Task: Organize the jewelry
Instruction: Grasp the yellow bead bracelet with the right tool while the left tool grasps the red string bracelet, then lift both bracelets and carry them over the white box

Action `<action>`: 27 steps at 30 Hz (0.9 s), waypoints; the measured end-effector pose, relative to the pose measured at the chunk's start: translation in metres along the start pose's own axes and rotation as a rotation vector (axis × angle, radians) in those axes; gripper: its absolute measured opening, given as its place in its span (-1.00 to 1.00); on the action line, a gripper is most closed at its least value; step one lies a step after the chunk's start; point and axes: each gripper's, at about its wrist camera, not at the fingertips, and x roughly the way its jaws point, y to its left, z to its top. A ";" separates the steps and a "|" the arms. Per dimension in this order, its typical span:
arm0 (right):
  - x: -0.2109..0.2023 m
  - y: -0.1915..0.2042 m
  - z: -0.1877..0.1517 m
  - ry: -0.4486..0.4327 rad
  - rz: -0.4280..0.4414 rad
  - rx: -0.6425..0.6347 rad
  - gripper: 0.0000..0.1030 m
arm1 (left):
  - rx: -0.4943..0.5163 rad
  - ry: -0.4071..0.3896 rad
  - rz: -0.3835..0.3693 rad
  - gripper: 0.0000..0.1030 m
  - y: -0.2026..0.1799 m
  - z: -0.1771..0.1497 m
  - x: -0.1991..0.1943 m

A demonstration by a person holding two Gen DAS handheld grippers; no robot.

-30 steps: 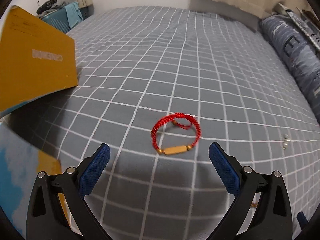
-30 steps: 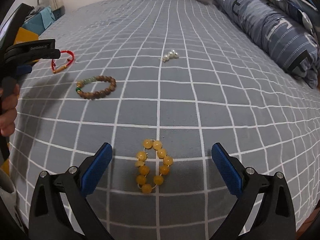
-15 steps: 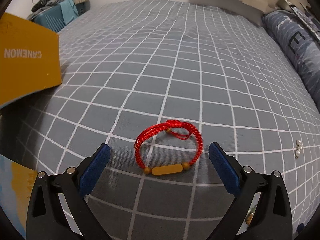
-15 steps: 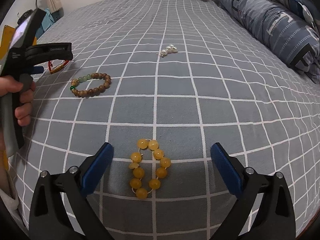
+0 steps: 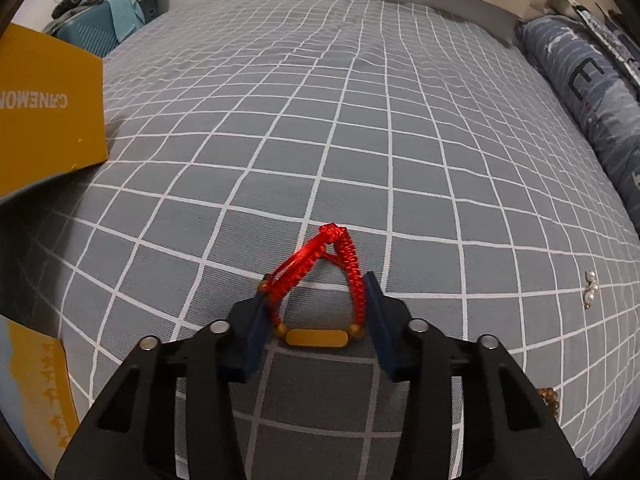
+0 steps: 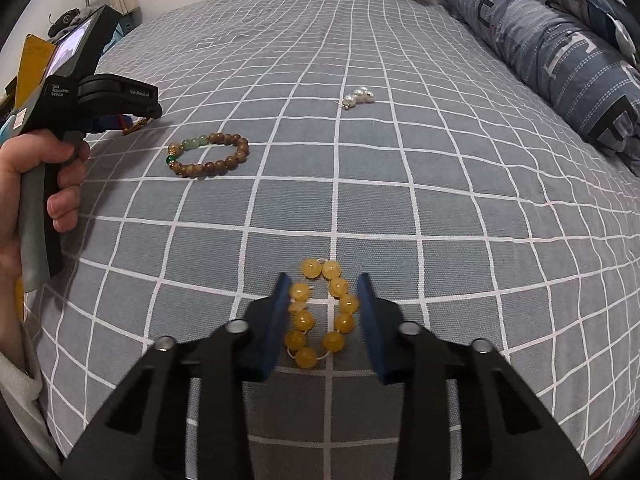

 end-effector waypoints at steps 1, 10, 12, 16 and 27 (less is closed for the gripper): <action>0.000 0.000 0.000 0.000 0.000 0.001 -0.64 | 0.000 0.001 -0.003 -0.26 0.000 0.000 0.000; -0.002 0.001 0.000 -0.011 -0.002 0.016 -0.72 | -0.014 -0.008 -0.024 -0.51 0.002 -0.003 -0.006; -0.002 0.002 0.000 -0.014 -0.002 0.018 -0.72 | -0.012 -0.009 -0.023 -0.66 0.000 -0.003 -0.007; -0.004 0.001 0.001 -0.025 0.000 0.024 -0.72 | -0.012 -0.014 -0.028 -0.67 0.000 -0.004 -0.011; -0.016 -0.001 0.002 -0.056 -0.002 0.043 -0.72 | 0.000 -0.030 -0.040 -0.75 -0.002 -0.008 -0.031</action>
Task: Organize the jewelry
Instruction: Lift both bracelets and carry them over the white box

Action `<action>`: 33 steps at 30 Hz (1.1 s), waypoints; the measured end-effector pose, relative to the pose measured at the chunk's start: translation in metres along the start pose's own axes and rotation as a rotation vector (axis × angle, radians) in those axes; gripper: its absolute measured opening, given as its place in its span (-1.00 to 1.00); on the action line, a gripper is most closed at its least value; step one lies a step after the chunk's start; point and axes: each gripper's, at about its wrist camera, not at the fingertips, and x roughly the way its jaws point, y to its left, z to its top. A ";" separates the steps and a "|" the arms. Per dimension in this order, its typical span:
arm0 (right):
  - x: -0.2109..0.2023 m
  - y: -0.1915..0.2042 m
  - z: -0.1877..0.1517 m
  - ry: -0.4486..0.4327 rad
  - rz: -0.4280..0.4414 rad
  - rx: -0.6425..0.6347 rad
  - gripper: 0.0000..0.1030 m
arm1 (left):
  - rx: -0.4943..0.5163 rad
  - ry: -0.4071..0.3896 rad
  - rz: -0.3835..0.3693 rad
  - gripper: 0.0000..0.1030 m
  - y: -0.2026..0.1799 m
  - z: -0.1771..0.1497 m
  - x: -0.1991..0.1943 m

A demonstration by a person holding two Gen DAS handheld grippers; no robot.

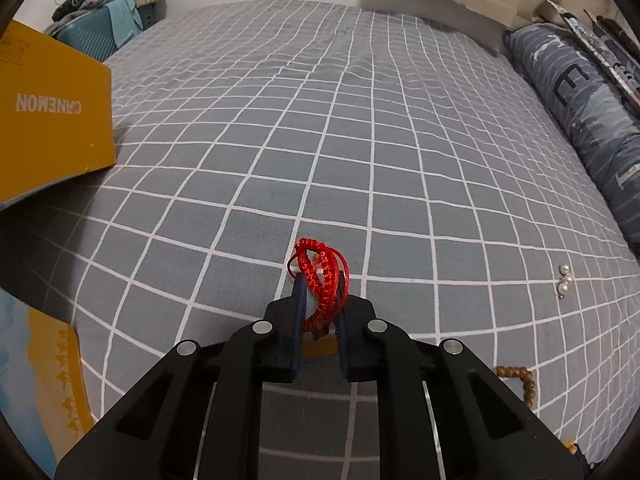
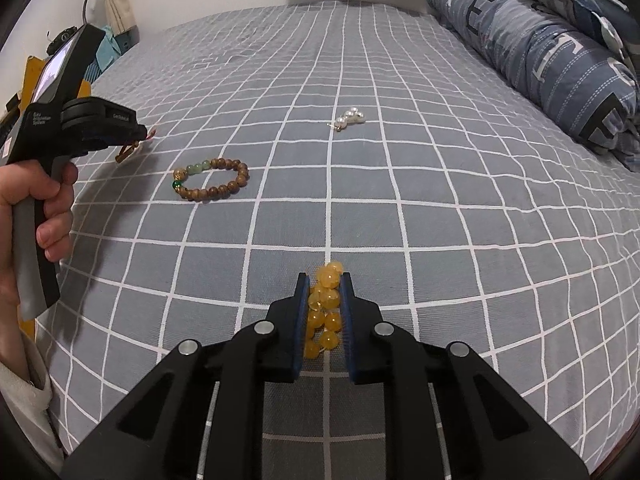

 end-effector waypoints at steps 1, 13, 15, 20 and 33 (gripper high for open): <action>-0.001 0.000 0.000 -0.002 0.000 0.002 -0.72 | 0.001 -0.002 -0.002 -0.75 0.000 -0.001 -0.003; -0.017 -0.002 0.004 -0.036 -0.005 0.015 -0.72 | 0.034 -0.044 -0.040 -0.75 -0.007 -0.020 -0.049; -0.019 -0.003 0.006 -0.042 -0.008 0.017 -0.72 | 0.041 -0.045 -0.041 -0.75 -0.009 -0.025 -0.055; -0.027 -0.003 0.012 -0.053 -0.010 0.030 -0.72 | 0.061 -0.056 -0.042 -0.75 -0.009 -0.032 -0.071; -0.052 0.006 0.034 -0.088 -0.022 0.035 -0.72 | 0.077 -0.080 -0.023 -0.75 0.006 -0.045 -0.113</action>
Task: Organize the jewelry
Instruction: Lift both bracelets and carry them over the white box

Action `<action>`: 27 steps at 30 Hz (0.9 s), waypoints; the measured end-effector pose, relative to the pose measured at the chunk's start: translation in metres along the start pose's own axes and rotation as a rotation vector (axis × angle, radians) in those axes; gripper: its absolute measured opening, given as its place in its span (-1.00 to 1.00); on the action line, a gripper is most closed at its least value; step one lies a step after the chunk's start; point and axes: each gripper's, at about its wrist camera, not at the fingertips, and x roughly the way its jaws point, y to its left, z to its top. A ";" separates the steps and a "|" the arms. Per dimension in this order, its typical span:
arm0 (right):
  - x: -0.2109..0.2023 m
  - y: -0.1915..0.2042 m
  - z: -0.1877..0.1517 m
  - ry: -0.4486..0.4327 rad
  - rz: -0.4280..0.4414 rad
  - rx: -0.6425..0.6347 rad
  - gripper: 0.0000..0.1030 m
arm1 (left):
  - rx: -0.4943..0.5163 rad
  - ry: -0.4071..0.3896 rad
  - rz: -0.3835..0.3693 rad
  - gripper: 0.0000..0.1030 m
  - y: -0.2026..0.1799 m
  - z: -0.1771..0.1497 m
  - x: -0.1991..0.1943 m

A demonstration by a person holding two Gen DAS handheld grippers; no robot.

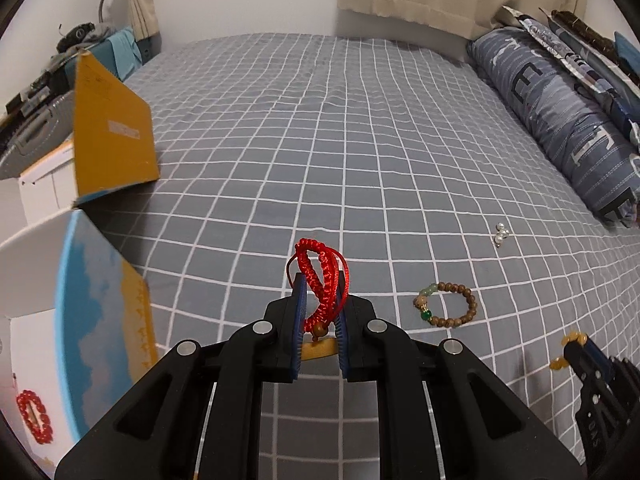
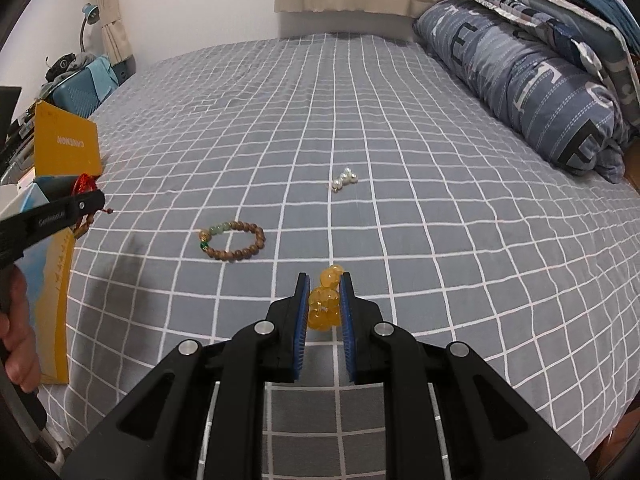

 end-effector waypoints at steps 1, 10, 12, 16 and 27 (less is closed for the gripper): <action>-0.002 0.001 0.001 -0.003 -0.001 -0.001 -0.72 | 0.002 -0.002 0.000 -0.75 0.001 0.000 -0.003; -0.026 0.017 0.017 -0.034 0.010 -0.012 -0.72 | -0.009 -0.025 0.003 -0.75 0.019 0.000 -0.036; -0.031 0.023 0.020 -0.040 0.014 -0.015 -0.72 | -0.012 -0.027 0.004 -0.75 0.023 0.000 -0.042; -0.045 0.039 0.029 -0.055 0.030 -0.026 -0.72 | -0.033 -0.035 0.008 -0.75 0.037 0.000 -0.055; -0.070 0.117 0.045 -0.087 0.095 -0.116 -0.72 | -0.087 -0.086 0.077 -0.75 0.099 -0.005 -0.109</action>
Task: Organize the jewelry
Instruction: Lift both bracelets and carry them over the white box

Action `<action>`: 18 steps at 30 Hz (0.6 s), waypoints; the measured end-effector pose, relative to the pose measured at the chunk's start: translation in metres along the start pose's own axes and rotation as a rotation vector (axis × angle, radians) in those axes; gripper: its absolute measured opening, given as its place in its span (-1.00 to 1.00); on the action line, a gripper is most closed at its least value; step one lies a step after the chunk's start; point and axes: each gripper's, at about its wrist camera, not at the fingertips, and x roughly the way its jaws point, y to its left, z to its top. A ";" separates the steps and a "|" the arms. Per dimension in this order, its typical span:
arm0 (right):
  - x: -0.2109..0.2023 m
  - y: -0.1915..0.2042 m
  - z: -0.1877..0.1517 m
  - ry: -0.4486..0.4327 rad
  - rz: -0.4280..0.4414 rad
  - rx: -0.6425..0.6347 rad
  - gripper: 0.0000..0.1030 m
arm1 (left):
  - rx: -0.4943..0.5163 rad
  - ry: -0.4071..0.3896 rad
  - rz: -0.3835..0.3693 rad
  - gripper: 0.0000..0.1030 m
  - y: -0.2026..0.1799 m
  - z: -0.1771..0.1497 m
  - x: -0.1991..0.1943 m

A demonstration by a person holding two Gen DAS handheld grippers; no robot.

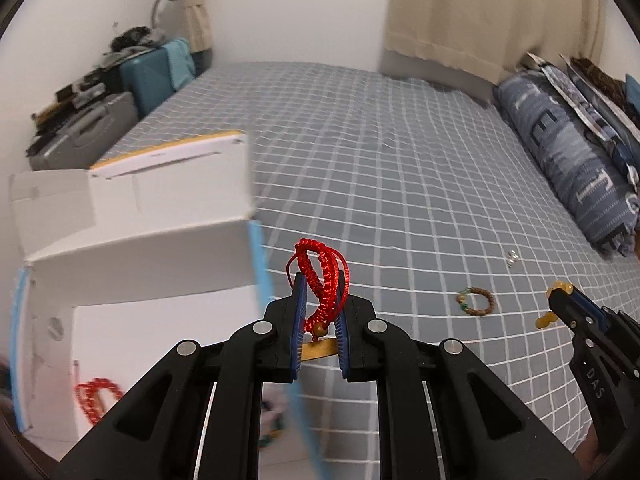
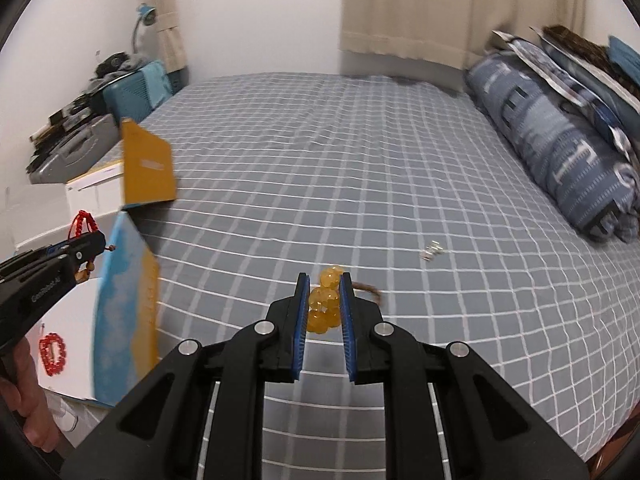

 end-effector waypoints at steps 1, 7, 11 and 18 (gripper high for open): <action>-0.001 0.012 0.002 -0.002 0.013 -0.010 -0.72 | -0.009 -0.007 0.012 -0.75 0.009 -0.001 -0.006; -0.007 0.071 0.007 -0.009 0.075 -0.069 -0.72 | -0.056 -0.016 0.076 -0.75 0.066 -0.011 -0.028; -0.009 0.117 0.005 -0.006 0.121 -0.111 -0.72 | -0.088 -0.004 0.123 -0.75 0.106 -0.025 -0.036; -0.003 0.180 -0.012 0.027 0.170 -0.175 -0.72 | -0.161 0.033 0.177 -0.75 0.171 -0.052 -0.040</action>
